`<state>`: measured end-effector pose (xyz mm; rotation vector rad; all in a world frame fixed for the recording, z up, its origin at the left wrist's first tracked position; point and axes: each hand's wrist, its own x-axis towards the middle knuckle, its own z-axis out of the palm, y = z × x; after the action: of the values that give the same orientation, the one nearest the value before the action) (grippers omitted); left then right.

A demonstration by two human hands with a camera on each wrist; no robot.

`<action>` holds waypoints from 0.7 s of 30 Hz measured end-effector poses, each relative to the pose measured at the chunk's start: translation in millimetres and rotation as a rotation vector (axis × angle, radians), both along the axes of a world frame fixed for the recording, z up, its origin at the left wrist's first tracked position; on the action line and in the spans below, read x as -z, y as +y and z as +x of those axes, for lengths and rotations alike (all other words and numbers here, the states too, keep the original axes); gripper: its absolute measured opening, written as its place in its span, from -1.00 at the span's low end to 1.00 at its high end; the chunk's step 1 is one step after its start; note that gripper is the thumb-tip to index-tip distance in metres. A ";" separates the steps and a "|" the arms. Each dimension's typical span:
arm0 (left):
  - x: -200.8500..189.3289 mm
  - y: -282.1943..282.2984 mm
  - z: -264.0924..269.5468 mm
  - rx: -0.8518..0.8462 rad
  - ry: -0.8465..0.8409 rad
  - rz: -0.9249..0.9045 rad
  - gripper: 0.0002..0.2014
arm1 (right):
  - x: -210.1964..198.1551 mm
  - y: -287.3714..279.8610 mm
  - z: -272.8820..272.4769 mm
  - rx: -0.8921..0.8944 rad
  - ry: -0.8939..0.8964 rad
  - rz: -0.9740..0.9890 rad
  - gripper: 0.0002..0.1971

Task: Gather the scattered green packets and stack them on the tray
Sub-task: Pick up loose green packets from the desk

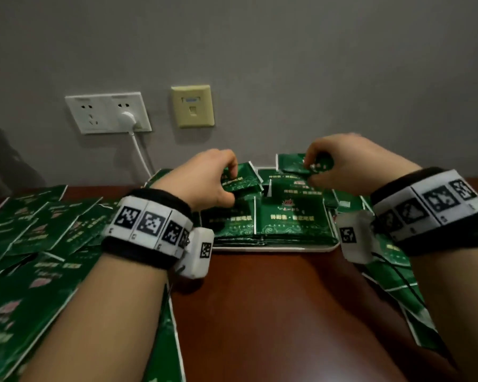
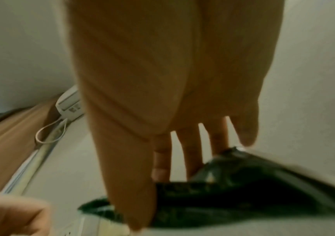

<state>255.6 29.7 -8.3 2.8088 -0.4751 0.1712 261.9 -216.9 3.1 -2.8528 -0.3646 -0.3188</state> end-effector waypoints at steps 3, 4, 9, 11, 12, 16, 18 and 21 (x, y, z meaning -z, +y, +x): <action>14.8 -6.0 17.2 0.007 0.001 0.019 -0.66 | 20.0 10.3 18.4 -0.033 -0.010 -0.028 -0.78; 17.7 -6.9 20.9 0.007 -0.016 0.017 -0.65 | 26.4 12.1 21.2 -0.039 0.031 -0.061 -0.76; 16.0 -7.4 22.0 -0.016 -0.072 0.035 -0.53 | 27.2 9.8 18.7 -0.013 0.027 -0.075 -0.68; 13.4 -8.2 17.1 -0.005 -0.069 0.042 -0.55 | 24.1 11.4 12.5 -0.044 0.028 -0.095 -0.75; 11.3 -8.6 14.4 0.002 -0.069 0.043 -0.57 | 21.8 12.9 8.0 -0.054 0.033 -0.104 -0.76; 0.7 -11.9 1.9 0.038 -0.104 0.035 -0.65 | 7.0 14.1 -13.9 -0.075 0.014 -0.106 -0.77; -5.2 -14.8 -7.2 0.059 -0.128 0.034 -0.65 | -1.2 12.3 -28.0 -0.093 0.018 -0.101 -0.77; -18.1 -16.8 -28.9 0.077 -0.174 0.002 -0.67 | -10.1 7.8 -52.4 -0.114 0.038 -0.105 -0.77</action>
<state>226.7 12.9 9.7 2.7845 -0.6212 0.4006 209.5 -209.2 13.3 -2.9202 -0.5499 -0.2297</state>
